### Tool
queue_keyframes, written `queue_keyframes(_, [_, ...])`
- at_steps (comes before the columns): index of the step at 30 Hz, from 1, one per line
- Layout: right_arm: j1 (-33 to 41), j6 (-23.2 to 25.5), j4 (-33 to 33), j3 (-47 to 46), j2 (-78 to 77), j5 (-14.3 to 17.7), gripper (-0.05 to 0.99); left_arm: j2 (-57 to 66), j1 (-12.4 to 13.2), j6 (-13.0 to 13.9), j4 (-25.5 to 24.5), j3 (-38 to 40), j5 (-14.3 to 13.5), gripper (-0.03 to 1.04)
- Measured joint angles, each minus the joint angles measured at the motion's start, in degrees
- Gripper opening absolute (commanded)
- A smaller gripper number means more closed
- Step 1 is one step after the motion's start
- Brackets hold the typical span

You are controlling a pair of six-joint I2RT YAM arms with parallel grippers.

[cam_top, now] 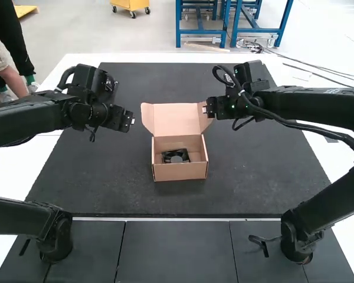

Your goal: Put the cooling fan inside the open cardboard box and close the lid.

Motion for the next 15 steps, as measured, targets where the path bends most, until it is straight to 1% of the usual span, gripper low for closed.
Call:
queue_keyframes(8, [0.00,0.02,3.80,1.55,3.50,-0.81,0.90,4.22,0.33,-0.96,2.23,2.89,-0.44,0.97])
queue_keyframes(15, [0.02,0.02,4.24,3.06,5.99,-1.05,0.90,7.13,0.42,-1.18,3.39,3.85,-0.87,0.97])
